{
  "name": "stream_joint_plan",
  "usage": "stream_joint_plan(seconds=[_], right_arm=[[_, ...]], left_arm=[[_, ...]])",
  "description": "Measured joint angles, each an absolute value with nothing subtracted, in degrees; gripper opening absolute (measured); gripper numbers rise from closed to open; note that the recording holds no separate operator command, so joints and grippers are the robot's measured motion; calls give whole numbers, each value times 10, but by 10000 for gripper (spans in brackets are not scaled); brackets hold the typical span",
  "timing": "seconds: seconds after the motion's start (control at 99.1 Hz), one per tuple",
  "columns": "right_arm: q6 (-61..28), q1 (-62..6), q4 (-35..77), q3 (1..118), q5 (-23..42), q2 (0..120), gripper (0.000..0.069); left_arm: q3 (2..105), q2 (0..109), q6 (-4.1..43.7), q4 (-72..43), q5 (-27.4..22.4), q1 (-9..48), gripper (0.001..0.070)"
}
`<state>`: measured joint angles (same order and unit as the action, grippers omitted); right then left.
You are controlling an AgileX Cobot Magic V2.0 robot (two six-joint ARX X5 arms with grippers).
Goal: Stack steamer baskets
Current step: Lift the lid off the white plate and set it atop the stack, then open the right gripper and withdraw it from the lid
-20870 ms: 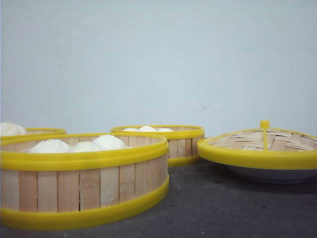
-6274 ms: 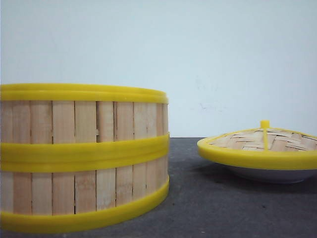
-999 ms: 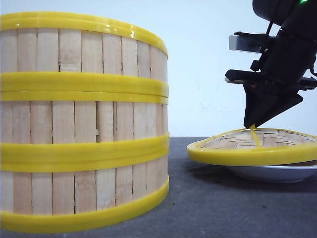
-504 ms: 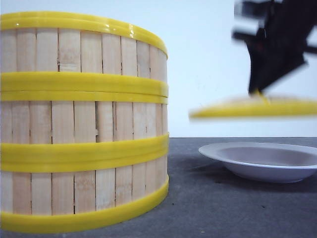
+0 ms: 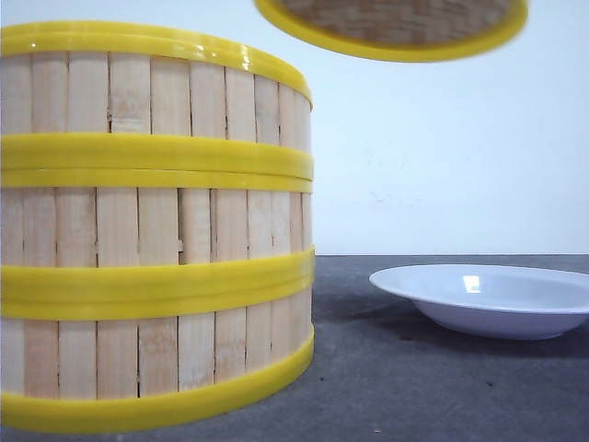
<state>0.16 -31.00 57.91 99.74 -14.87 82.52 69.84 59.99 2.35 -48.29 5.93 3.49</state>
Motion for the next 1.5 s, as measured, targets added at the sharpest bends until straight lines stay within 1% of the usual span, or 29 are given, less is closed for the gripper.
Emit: stream_joint_plan(seconds=[0.121,0.313,0.615,0.908,1.503], right_arm=[[-4,-363,598,1053,-148,872,49],[-16,-436,601,1094,-147,926,49],[-28,-507,592,1098,-117,979,49],[-32,-525,576,1098,-110,1001,49],[-32,-524,580,1098,-103,1024,48]], left_arm=[[698,600,23,-483,59,35,274],[698,600,23,-484,59,35,274],[698,601,23,-484,59,35,274],[698,601,23,-486,59,35,274],[698,601,21,-486,59,34,274]])
